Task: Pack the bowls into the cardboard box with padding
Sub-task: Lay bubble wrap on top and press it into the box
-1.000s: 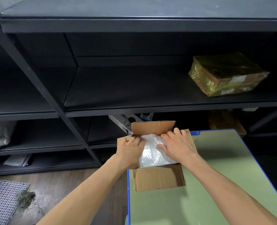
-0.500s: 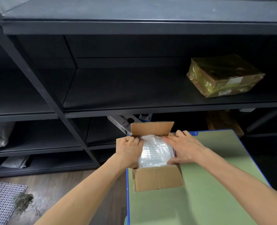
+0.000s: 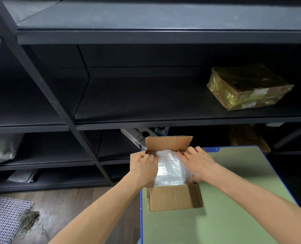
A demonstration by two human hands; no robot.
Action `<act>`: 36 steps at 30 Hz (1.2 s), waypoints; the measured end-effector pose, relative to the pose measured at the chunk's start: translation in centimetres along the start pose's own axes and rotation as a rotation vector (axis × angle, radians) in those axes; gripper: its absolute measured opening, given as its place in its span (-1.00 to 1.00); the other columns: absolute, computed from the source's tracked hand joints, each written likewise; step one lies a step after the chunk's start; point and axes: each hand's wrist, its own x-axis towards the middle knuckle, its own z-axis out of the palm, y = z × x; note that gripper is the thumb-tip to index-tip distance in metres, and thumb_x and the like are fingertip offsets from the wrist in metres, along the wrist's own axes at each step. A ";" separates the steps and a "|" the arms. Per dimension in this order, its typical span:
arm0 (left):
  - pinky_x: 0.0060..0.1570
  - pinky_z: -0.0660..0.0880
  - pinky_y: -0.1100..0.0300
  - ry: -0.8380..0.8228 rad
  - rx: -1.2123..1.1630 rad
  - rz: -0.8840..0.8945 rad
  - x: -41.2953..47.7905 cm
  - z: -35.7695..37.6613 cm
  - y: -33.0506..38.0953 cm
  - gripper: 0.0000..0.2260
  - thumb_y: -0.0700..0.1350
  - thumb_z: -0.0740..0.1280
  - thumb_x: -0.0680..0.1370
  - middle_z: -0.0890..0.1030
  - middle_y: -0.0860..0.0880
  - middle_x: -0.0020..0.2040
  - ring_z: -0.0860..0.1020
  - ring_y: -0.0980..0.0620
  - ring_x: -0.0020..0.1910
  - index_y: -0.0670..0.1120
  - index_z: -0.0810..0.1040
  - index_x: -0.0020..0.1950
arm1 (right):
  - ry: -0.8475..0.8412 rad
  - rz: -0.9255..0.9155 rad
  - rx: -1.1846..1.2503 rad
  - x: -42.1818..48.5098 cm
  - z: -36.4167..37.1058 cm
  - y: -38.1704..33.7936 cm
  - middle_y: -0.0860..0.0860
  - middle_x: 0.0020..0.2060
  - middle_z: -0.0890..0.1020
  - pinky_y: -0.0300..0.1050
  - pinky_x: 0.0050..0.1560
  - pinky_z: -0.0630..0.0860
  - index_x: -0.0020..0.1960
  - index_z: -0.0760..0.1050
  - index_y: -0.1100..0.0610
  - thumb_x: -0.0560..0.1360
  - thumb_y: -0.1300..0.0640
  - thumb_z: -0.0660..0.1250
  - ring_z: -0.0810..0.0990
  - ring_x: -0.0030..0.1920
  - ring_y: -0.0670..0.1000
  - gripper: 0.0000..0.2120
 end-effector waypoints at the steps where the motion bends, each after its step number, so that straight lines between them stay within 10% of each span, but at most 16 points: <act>1: 0.41 0.18 0.01 -0.008 -0.010 -0.004 0.0 0.0 0.0 -0.31 -0.07 0.29 0.54 0.23 -0.11 0.51 0.26 -0.07 0.44 -0.17 0.07 0.59 | -0.022 0.015 0.008 0.1 0.0 -0.1 -0.01 0.43 0.36 0.01 0.33 0.17 0.61 -0.08 0.12 0.39 -0.34 0.34 0.25 0.36 0.08 0.04; 10: 0.37 0.25 0.05 0.003 -0.087 -0.021 0.3 0.1 0.0 -0.40 -0.04 0.35 0.49 0.37 -0.05 0.37 0.35 -0.04 0.33 -0.10 0.23 0.48 | -0.010 0.052 -0.069 0.1 0.0 -1.2 0.04 0.25 0.43 -0.04 0.28 0.27 0.50 0.14 0.23 0.37 0.09 0.41 0.32 0.22 0.08 -0.20; 21: 0.45 0.19 -0.01 -0.020 -0.241 0.069 -0.6 -0.3 -1.4 -0.27 -0.02 0.40 0.47 0.26 -0.06 0.51 0.22 -0.06 0.48 -0.10 0.14 0.55 | 0.023 0.105 0.153 -0.8 0.4 -1.2 0.04 0.39 0.38 -0.01 0.33 0.29 0.51 0.16 0.15 0.51 -0.07 0.31 0.26 0.37 0.10 -0.32; 26: 0.50 0.11 -0.06 -0.060 -0.350 0.110 -1.5 -0.8 -2.2 -0.23 -0.02 0.41 0.47 0.14 -0.06 0.56 0.08 -0.07 0.54 -0.10 0.09 0.58 | 0.013 0.102 0.197 -2.8 -1.4 -0.7 0.09 0.55 0.17 0.02 0.46 0.20 0.58 0.02 0.21 0.51 0.26 0.21 0.14 0.51 0.11 -0.31; 36: 0.35 0.30 0.01 0.262 -0.600 0.011 -5.3 1.3 -2.9 -0.48 0.03 0.27 0.57 0.18 0.10 0.51 0.17 0.01 0.48 0.10 0.23 0.51 | 0.287 0.123 0.341 -5.6 0.7 -0.1 -0.08 0.55 0.20 -0.10 0.41 0.18 0.56 0.20 0.06 0.60 0.09 0.16 0.17 0.49 0.01 -0.47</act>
